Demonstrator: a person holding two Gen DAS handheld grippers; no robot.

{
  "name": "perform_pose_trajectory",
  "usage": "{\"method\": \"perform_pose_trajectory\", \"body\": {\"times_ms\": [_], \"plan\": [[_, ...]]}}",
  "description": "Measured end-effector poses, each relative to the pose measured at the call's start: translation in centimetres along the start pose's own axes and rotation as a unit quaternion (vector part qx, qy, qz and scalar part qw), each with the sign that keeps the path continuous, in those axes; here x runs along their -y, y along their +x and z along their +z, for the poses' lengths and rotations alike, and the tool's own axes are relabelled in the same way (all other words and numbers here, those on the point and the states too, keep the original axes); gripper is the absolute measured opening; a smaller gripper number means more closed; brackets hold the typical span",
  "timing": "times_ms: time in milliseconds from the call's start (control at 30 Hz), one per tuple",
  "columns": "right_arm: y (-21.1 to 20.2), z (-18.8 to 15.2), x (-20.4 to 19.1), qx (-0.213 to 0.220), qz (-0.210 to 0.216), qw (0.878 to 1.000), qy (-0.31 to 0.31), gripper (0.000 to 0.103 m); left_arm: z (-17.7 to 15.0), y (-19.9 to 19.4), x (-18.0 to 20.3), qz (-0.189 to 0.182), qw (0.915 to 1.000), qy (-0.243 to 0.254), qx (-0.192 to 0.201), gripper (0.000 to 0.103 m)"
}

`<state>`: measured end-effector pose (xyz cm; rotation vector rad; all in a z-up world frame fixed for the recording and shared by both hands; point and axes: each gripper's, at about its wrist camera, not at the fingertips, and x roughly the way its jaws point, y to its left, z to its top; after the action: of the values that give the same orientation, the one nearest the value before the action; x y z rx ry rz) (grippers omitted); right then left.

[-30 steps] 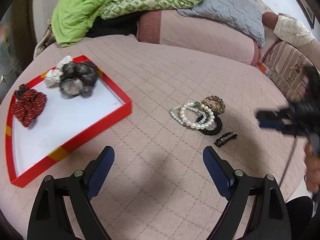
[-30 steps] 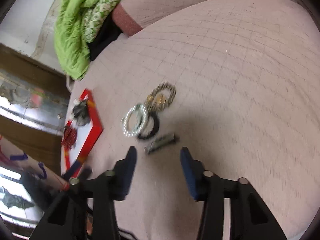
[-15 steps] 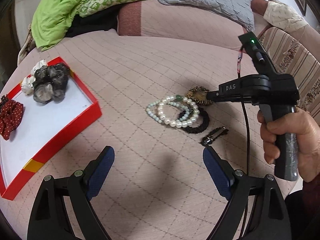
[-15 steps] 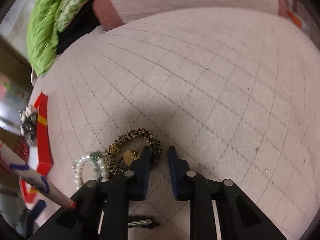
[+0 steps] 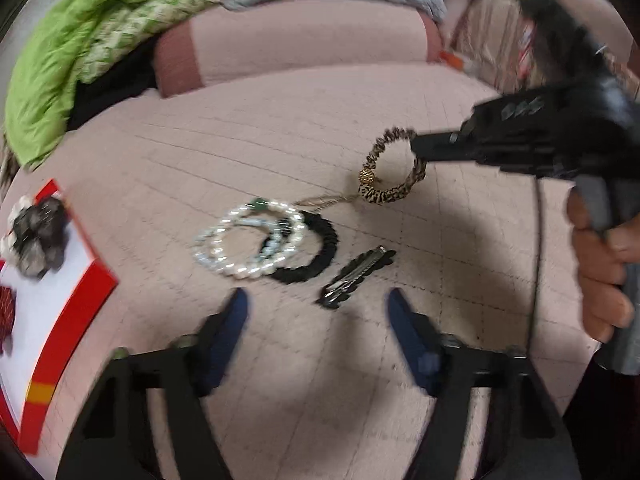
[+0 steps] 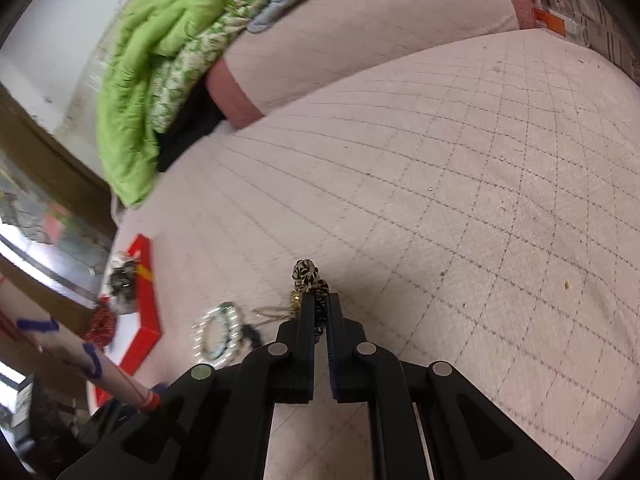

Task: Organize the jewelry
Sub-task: 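Grasp the small black hair clip with the left tool while the right tool grasps the leopard bracelet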

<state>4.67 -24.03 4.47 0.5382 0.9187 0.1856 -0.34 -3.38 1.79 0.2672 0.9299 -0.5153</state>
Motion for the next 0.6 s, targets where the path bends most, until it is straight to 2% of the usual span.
{"method": "perform_pose_trajectory", "body": {"times_ms": [67,167,300,400,600], "plan": [[-0.5,0.2,0.3,0.002,0.012,1.000,0.003,0.006,0.6,1.6,0.5,-0.005,0.9995,0.010,-0.028,0.025],[-1.8,0.4,0.4,0.018,0.027,0.999,-0.001,0.006,1.1,3.0,1.1,0.011,0.9986,0.031,-0.042,0.024],[-3.8,0.9,-0.3,0.049,0.064,0.997,-0.021,0.006,1.8,3.6,1.2,0.008,0.9982,0.038,-0.045,0.024],[-4.2,0.9,-0.6,0.057,0.062,0.996,-0.032,0.006,2.2,4.0,1.6,0.011,0.9979,0.043,-0.047,0.024],[-4.8,1.1,0.7,0.056,0.074,0.996,-0.012,0.006,2.3,4.0,3.7,-0.024,0.9965,0.057,-0.056,0.024]]}}
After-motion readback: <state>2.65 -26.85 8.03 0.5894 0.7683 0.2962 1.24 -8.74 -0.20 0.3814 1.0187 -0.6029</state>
